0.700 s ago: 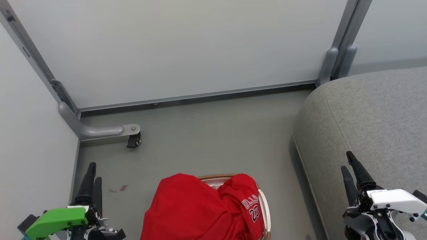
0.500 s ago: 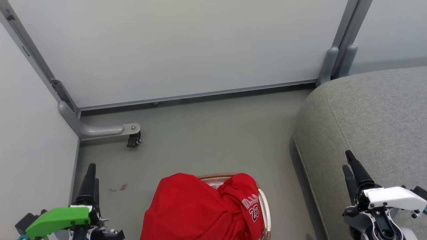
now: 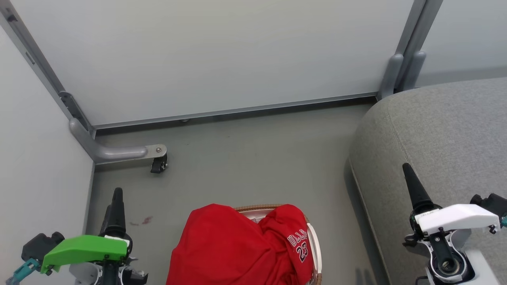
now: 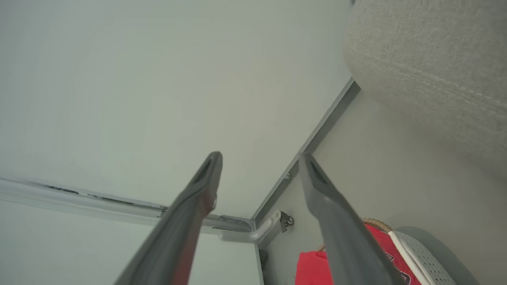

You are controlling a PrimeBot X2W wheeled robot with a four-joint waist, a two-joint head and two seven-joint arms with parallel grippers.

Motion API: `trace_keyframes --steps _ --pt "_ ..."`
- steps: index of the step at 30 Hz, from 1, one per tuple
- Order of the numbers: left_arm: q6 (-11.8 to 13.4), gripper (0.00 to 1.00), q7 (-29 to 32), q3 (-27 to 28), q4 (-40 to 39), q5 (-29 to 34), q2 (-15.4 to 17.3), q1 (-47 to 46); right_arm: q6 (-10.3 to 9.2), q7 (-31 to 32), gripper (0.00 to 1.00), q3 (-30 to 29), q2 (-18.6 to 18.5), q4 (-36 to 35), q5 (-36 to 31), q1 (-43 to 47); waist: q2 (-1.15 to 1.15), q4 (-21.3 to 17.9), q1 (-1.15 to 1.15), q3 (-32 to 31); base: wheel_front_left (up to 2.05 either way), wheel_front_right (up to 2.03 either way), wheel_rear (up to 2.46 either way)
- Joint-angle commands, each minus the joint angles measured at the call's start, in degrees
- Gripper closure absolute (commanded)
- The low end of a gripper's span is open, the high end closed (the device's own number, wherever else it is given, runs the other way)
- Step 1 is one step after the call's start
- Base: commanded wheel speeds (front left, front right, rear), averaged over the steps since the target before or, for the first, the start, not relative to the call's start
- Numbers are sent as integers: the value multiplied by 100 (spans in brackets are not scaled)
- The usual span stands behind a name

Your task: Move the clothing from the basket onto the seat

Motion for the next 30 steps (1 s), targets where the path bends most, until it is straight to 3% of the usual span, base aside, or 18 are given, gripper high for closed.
trace_keyframes --steps 1,16,30 --pt "5 0 -61 -41 -43 300 79 -229 2 -74 0 74 -95 -85 -271 -216 0 3 0 1 0 0 0" --pt "303 0 -382 -441 282 1710 145 -338 2 -398 0 234 -25 110 -1921 -362 0 40 0 7 0 0 0" --pt "406 0 -643 -777 507 2778 245 -404 2 -658 0 294 -8 389 -2976 -443 0 50 0 22 0 0 0"
